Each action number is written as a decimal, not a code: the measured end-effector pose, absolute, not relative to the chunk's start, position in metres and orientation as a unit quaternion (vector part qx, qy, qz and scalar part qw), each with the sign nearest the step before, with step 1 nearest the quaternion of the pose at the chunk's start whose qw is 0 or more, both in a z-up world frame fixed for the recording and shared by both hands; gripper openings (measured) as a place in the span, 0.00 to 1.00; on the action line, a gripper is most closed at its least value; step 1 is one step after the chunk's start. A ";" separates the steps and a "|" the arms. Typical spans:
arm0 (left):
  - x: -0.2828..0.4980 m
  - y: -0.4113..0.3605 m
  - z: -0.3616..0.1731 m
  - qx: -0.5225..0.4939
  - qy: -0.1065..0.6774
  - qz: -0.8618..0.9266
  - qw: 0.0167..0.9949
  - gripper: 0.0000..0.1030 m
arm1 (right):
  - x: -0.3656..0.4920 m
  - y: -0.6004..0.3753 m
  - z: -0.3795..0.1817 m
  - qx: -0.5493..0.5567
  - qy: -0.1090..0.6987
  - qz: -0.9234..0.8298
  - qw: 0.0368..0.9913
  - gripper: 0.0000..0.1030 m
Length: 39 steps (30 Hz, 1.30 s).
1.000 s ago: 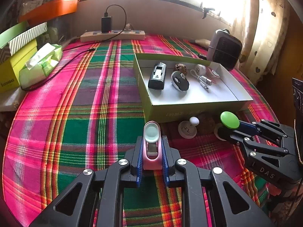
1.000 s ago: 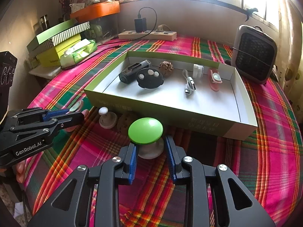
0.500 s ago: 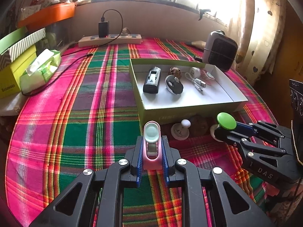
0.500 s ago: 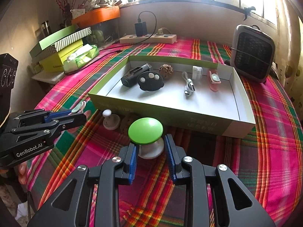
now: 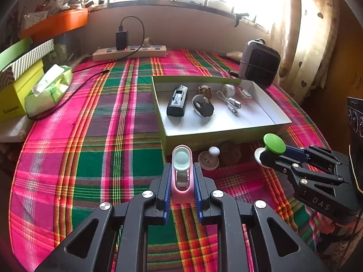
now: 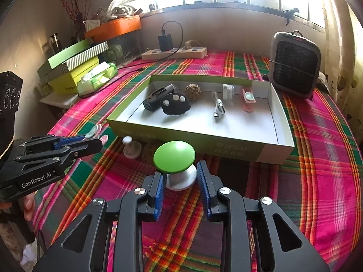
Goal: Organize objects
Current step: 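Lift the pink holder and green knob off the table, then carry the pink holder and green knob over the tray and lower them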
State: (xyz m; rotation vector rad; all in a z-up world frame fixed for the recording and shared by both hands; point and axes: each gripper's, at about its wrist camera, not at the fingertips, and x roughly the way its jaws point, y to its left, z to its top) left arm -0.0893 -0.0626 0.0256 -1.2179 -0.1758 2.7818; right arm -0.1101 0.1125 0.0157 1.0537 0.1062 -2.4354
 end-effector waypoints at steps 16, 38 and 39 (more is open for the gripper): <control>-0.091 -0.050 0.033 -0.396 -0.050 0.915 0.057 0.15 | -0.108 0.125 0.021 0.377 0.023 -0.895 0.235 0.28; -0.127 -0.021 0.050 -0.388 -0.031 0.916 0.095 0.15 | -0.135 0.146 0.042 0.355 0.017 -0.912 0.207 0.28; -0.129 -0.020 0.050 -0.387 -0.029 0.917 0.096 0.15 | -0.137 0.146 0.042 0.355 0.018 -0.912 0.206 0.28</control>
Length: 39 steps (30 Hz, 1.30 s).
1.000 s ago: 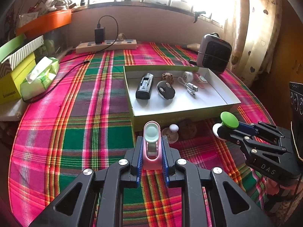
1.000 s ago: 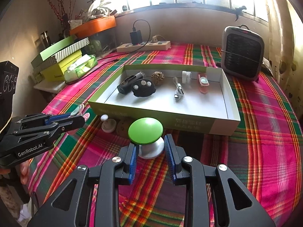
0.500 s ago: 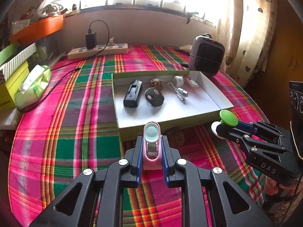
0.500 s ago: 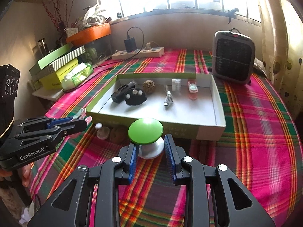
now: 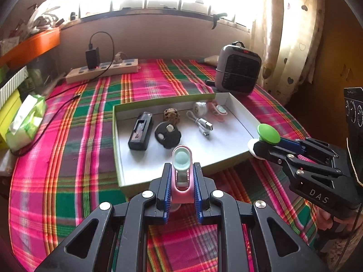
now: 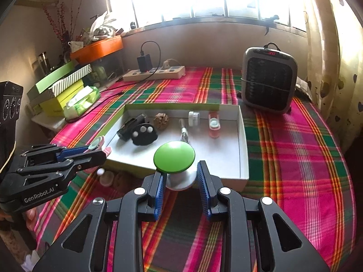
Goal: Organize objects
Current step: 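Carry the pink holder and green knob over the tray and lower them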
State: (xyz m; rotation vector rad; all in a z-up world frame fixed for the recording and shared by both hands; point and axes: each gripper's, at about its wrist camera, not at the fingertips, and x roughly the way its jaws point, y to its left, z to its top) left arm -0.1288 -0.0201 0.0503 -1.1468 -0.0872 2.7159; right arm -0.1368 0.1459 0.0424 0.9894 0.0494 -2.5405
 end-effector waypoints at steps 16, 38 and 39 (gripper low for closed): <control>-0.174 -0.002 0.048 -0.402 -0.022 0.908 0.117 0.15 | -0.187 0.153 0.034 0.372 0.022 -0.908 0.190 0.28; -0.223 0.009 0.026 -0.443 -0.012 0.888 0.123 0.15 | -0.221 0.151 0.013 0.400 0.040 -0.897 0.185 0.28; -0.225 0.009 0.025 -0.444 -0.012 0.887 0.122 0.15 | -0.221 0.150 0.012 0.401 0.042 -0.896 0.186 0.28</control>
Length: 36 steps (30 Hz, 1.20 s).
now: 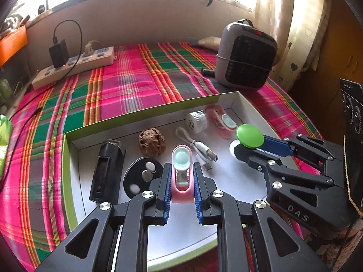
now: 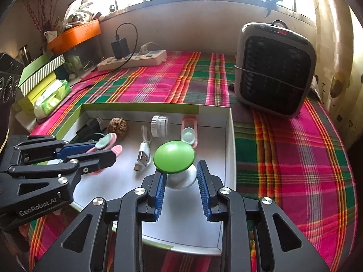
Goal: Organize objects
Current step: 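Carry the pink holder and green knob over the tray and lower them, then open the left tool to drop the pink holder while the right releases the green knob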
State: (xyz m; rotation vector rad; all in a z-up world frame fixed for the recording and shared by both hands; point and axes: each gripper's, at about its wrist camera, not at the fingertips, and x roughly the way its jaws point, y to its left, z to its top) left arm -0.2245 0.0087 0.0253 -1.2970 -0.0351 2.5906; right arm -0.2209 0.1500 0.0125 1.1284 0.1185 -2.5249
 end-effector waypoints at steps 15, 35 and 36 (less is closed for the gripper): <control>-0.238 0.015 0.018 -0.456 -0.003 0.882 0.118 0.15 | -0.223 0.146 0.010 0.396 0.056 -0.898 0.183 0.28; -0.239 0.018 0.013 -0.463 0.003 0.878 0.117 0.19 | -0.222 0.142 0.010 0.399 0.067 -0.896 0.183 0.28; -0.239 0.018 0.013 -0.464 0.003 0.878 0.116 0.20 | -0.222 0.142 0.010 0.399 0.068 -0.896 0.183 0.28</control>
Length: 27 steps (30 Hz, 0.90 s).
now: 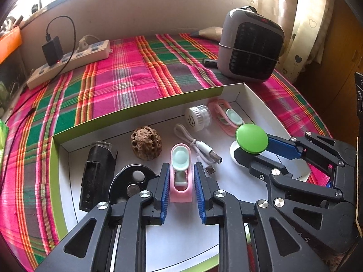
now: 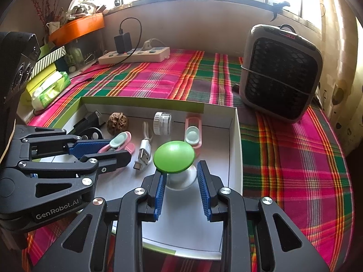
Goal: Organize objects
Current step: 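Open the left tool to drop the pink holder while the right releases the green knob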
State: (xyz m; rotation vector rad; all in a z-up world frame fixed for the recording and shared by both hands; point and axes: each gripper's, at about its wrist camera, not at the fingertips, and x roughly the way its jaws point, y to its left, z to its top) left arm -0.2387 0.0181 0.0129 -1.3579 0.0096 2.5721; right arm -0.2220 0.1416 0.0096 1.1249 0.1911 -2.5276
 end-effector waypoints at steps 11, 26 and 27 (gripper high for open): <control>-0.237 0.018 0.013 -0.465 0.002 0.878 0.118 0.28 | -0.219 0.141 0.010 0.401 0.073 -0.896 0.176 0.32; -0.224 0.015 0.020 -0.458 -0.001 0.882 0.112 0.30 | -0.214 0.142 0.014 0.398 0.078 -0.899 0.167 0.35; -0.223 0.014 0.021 -0.457 -0.002 0.883 0.111 0.30 | -0.213 0.142 0.015 0.398 0.078 -0.899 0.166 0.35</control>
